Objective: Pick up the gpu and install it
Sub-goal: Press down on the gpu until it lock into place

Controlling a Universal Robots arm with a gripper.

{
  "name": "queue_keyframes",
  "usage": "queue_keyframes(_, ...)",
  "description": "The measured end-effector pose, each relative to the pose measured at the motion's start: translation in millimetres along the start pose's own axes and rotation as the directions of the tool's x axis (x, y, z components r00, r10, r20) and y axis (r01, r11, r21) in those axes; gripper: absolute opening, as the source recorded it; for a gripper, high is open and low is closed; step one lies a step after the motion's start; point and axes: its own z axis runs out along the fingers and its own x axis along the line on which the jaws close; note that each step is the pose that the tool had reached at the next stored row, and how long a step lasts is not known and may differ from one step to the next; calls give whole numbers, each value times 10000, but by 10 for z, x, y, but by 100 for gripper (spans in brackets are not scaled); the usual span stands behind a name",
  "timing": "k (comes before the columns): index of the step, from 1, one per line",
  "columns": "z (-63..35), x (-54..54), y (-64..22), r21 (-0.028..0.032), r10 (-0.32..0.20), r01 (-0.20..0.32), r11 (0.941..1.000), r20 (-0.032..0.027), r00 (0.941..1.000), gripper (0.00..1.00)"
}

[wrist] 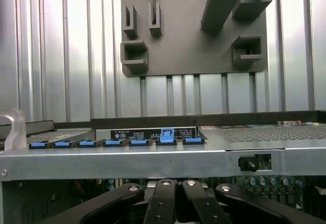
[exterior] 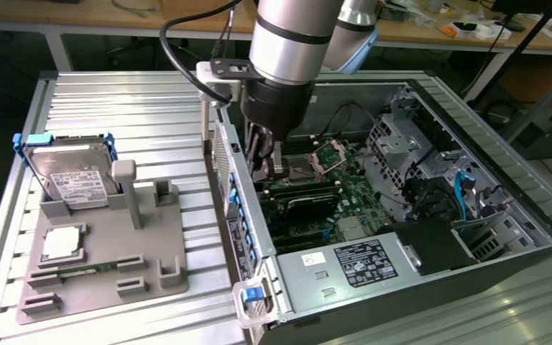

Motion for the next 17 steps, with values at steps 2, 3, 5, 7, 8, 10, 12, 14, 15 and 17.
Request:
queue_keyframes(2, -1, 0, 0, -1, 0, 0, 10000, -1, 10000, 11)
queue_keyframes(3, 0, 0, 0, 0, 0, 0, 10000, -1, 10000, 11)
queue_keyframes(5, -1, 0, -2, -1, -1, 1, 10000, -1, 10000, 11)
queue_keyframes(7, -5, -1, -41, -1, 0, 0, 10000, -2, 10000, 11)
queue_keyframes(8, -7, -3, -76, -1, 1, -1, 10000, -1, 10000, 11)
queue_keyframes(10, -12, -5, -128, 0, 0, 0, 10000, -1, 10000, 11)
queue_keyframes(12, -13, -4, -136, 0, 0, 0, 10000, -1, 10000, 11)
queue_keyframes(14, -12, -5, -136, -1, 1, -1, 10000, 0, 10000, 11)
queue_keyframes(15, -11, -13, -137, -1, 1, -1, 10000, 0, 10000, 11)
queue_keyframes(17, -2, -60, -136, -1, 0, 0, 10000, -1, 10000, 11)
